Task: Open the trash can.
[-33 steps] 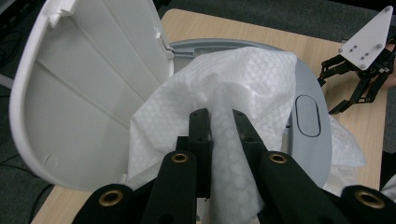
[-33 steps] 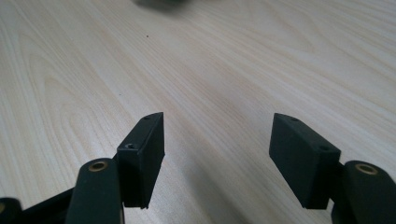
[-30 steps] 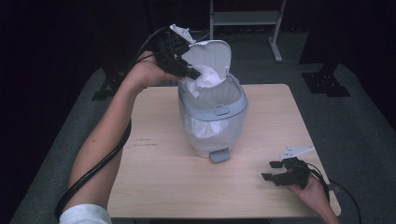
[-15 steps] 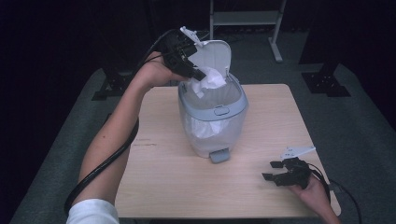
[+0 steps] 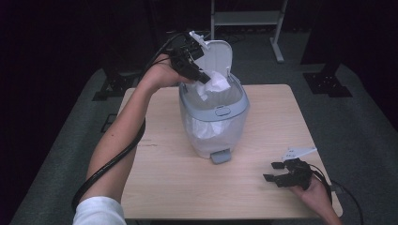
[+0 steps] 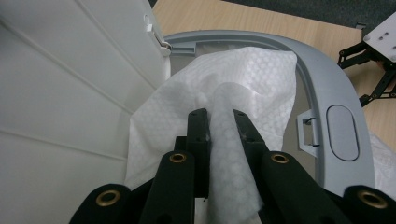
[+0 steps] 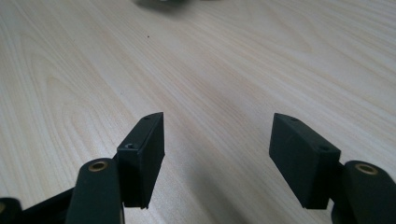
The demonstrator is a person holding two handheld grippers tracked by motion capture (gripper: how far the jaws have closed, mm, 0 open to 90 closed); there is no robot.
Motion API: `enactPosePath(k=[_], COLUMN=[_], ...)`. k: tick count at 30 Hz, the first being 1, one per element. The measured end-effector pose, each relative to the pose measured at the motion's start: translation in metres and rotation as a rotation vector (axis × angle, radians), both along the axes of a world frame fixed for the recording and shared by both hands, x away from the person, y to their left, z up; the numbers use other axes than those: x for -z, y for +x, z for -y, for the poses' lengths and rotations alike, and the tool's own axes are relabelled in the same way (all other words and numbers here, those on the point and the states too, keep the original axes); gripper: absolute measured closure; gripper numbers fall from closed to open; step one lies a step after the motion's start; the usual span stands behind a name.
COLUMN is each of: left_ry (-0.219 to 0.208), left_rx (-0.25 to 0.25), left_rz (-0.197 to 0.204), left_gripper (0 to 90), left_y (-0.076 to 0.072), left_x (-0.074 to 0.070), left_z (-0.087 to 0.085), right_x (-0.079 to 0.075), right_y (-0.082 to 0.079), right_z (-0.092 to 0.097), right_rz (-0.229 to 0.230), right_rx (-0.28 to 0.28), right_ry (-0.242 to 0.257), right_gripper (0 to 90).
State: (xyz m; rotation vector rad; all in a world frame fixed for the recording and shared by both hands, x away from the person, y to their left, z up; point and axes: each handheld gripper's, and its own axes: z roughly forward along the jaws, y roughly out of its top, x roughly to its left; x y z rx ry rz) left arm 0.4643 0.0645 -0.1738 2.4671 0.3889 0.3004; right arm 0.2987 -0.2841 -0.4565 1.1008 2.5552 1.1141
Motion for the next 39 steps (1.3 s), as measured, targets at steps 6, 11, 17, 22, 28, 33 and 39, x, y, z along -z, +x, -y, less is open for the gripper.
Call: enactPosePath(k=[6,11,17,22,28,33,39], left_ry=[0.009,0.02,0.01,0.008,-0.012,-0.045,-0.067], left_rx=[-0.001,0.009,0.007,0.008,0.004,-0.006,-0.01], left_rz=[-0.001,-0.005,-0.008,-0.012,-0.021,-0.042,-0.04], left_gripper=[77.4,72.4,64.1,61.1,61.0,61.0,61.0], left_y=[0.002,0.002,0.002,0.001,0.0,-0.002,-0.006], left_x=[0.004,0.008,0.01,0.01,0.008,0.005,0.001], left_z=[0.004,0.008,0.009,0.008,0.001,-0.01,-0.022], right_x=[0.0,0.0,0.0,0.001,0.001,0.002,0.002], right_y=[0.0,-0.001,-0.001,-0.001,-0.001,-0.001,0.0], right_z=[0.0,-0.001,-0.001,-0.002,-0.004,-0.004,-0.005], right_rz=[0.0,0.001,-0.001,-0.003,-0.006,-0.007,-0.007], right_rx=[-0.003,-0.005,-0.01,-0.012,-0.017,-0.015,-0.014], right_ry=[-0.002,-0.005,-0.009,-0.009,-0.013,-0.015,-0.013], right_gripper=[34.6,34.6,34.6,34.7,34.6,34.6,34.7])
